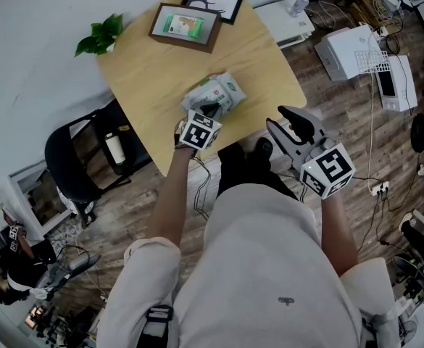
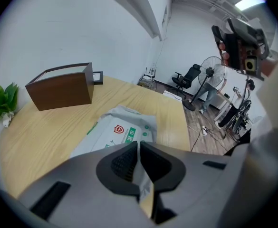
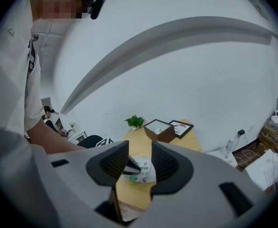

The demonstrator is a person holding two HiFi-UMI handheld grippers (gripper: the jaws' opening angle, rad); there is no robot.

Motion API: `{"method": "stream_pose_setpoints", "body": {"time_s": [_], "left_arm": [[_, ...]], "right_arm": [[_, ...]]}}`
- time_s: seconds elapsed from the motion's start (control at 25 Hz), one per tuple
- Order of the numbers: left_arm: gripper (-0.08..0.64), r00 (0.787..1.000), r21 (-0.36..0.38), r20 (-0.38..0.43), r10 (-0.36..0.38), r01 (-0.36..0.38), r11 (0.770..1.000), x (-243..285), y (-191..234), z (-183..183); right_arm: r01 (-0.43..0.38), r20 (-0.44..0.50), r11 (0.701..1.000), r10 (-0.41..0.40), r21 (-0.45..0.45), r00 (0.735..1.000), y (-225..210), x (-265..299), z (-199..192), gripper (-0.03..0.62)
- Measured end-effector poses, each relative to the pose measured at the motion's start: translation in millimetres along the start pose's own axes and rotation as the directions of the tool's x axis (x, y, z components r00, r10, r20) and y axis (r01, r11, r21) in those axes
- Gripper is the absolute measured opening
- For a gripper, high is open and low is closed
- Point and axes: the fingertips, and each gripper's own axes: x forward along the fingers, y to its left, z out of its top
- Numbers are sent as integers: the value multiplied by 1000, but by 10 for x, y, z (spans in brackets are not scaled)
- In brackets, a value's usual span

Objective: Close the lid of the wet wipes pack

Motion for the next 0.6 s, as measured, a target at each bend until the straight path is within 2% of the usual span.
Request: {"method": "stream_pose_setpoints", "body": {"time_s": [0.28, 0.6], "left_arm": [[20, 999, 7, -3, 37, -37, 999, -102, -38, 29], [20, 993, -32, 68, 97, -95, 995, -394, -231, 164]], "right_arm": [[-5, 20, 1000, 5, -13, 1000, -2, -112, 57, 146], [-31, 49, 999, 33, -39, 998, 33, -354, 57, 146]]}}
